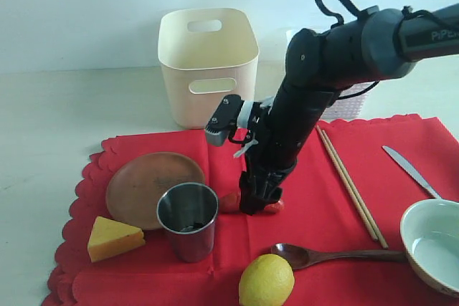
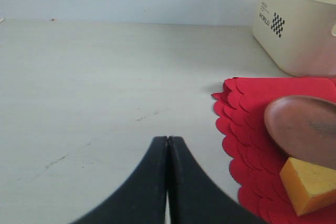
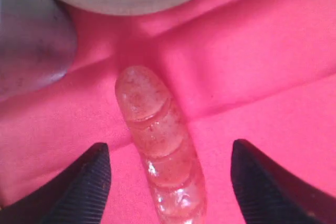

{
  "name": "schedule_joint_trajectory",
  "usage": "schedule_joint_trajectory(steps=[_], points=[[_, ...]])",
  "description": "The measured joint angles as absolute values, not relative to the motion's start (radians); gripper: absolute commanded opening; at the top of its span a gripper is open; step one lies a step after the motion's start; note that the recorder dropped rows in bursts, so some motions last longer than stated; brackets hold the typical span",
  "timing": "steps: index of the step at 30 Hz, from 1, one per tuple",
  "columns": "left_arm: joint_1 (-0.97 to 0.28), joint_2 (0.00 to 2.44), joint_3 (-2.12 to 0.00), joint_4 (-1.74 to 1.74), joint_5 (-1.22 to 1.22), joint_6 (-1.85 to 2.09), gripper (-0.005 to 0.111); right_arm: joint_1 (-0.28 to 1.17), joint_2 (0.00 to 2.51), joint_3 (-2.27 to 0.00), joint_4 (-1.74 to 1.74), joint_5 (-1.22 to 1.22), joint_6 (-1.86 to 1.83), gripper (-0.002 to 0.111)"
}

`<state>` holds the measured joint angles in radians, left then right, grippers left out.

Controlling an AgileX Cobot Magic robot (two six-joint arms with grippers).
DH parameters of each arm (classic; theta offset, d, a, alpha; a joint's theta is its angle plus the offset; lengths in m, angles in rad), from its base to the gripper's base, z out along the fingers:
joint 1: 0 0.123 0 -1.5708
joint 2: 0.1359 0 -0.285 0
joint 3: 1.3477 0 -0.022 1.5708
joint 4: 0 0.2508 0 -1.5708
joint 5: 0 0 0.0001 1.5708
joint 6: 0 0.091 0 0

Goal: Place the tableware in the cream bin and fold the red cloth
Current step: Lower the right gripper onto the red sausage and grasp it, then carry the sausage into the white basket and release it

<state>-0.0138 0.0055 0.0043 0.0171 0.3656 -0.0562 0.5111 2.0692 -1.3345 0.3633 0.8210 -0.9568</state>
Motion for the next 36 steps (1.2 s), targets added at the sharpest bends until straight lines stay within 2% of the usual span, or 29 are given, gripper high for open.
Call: schedule_joint_trajectory(steps=[1, 3, 4, 5, 6, 7, 14, 19, 25, 34, 36], points=[[-0.014, 0.006, 0.004, 0.017, 0.366, -0.056, 0.0, 0.511, 2.083, -1.335, 0.363, 0.821, -0.961, 0.062], [-0.014, 0.006, 0.004, 0.017, 0.366, -0.056, 0.0, 0.511, 2.113, -1.335, 0.363, 0.809, -0.975, 0.048], [-0.014, 0.006, 0.004, 0.017, 0.366, -0.056, 0.0, 0.511, 2.113, -1.335, 0.363, 0.802, -0.975, 0.032], [-0.014, 0.006, 0.004, 0.017, 0.366, -0.056, 0.0, 0.511, 2.115, -1.335, 0.361, 0.788, -0.977, 0.022], [-0.014, 0.006, 0.004, 0.017, 0.366, -0.056, 0.0, 0.511, 2.115, -1.335, 0.359, 0.786, -0.976, 0.006], [-0.014, 0.006, 0.004, 0.017, 0.366, -0.056, 0.0, 0.511, 2.111, -1.335, 0.359, 0.78, -0.976, 0.0], [-0.014, 0.006, 0.004, 0.017, 0.366, -0.056, 0.0, 0.511, 2.003, -1.335, 0.332, 0.798, -0.947, 0.0], [-0.014, 0.006, 0.004, 0.017, 0.366, -0.056, 0.0, 0.509, 1.848, -1.335, 0.134, 0.78, -0.758, 0.0], [-0.014, 0.006, 0.004, 0.017, 0.366, -0.056, 0.0, 0.433, 1.771, -1.346, 0.083, 0.674, -0.64, 0.0], [-0.014, 0.006, 0.004, 0.017, 0.366, -0.056, 0.0, 0.267, 1.869, -1.556, 0.103, 0.66, -0.466, 0.0], [-0.014, 0.006, 0.004, 0.017, 0.366, -0.056, 0.0, 0.209, 1.992, -1.707, 0.134, 0.664, -0.384, 0.0]])
